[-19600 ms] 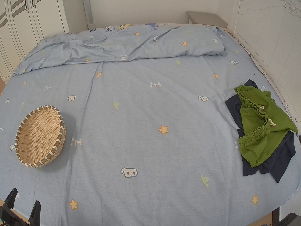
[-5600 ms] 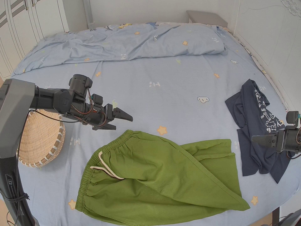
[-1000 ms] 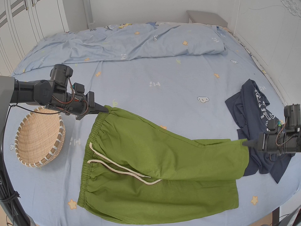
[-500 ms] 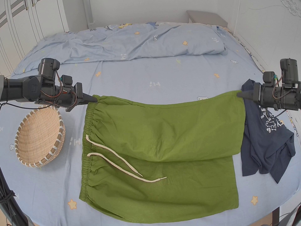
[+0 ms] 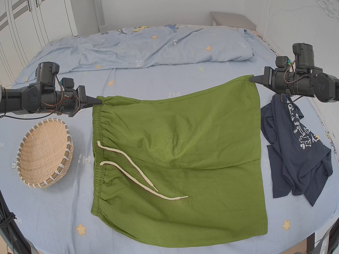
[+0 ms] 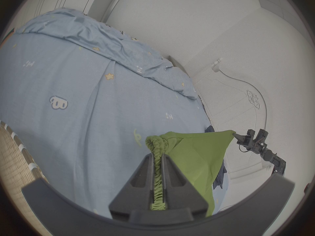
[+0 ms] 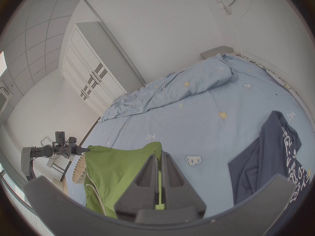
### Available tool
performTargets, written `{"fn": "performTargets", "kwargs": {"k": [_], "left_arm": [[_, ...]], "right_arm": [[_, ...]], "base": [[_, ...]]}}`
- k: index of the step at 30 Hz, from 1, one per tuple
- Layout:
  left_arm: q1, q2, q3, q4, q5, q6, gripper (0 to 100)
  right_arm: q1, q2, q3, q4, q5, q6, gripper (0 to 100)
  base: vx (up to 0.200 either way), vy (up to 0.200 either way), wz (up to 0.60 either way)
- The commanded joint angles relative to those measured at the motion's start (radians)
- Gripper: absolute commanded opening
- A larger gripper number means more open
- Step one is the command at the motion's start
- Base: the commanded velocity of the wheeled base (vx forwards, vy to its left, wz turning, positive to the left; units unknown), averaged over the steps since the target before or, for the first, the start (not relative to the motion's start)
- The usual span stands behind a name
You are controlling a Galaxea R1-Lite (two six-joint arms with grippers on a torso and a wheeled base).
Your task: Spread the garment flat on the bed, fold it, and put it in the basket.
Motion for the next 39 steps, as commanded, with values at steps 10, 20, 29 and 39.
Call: {"fn": "performTargets", "kwargs": {"k": [10,20,29,39], "left_arm": [[0.015,0.081,-0.003,-0.079,0.003,0.002,0],[0.025,0.169,-0.026,-0.14,0.038,0.0,0],[0.013,0.235,-0.127,-0.137,0.049,-0.001,0],[0.01,0.252,-0.162,-0.139,0.052,-0.003,100]], "right_arm": [[0.041,0.184,-0.164,0.004,-0.046,-0.001,0],[0.032,0.216,-0.17,-0.012,-0.046,0.001,0],[0.029,0.247,-0.181,-0.02,-0.077,0.001,0],[0.0,0.312,-0.241,-0.017,-0.083,0.009,100]], "base": [[0.0,0.0,0.0],[0.0,0.0,0.0],[0.0,0.0,0.0],[0.0,0.0,0.0]]}}
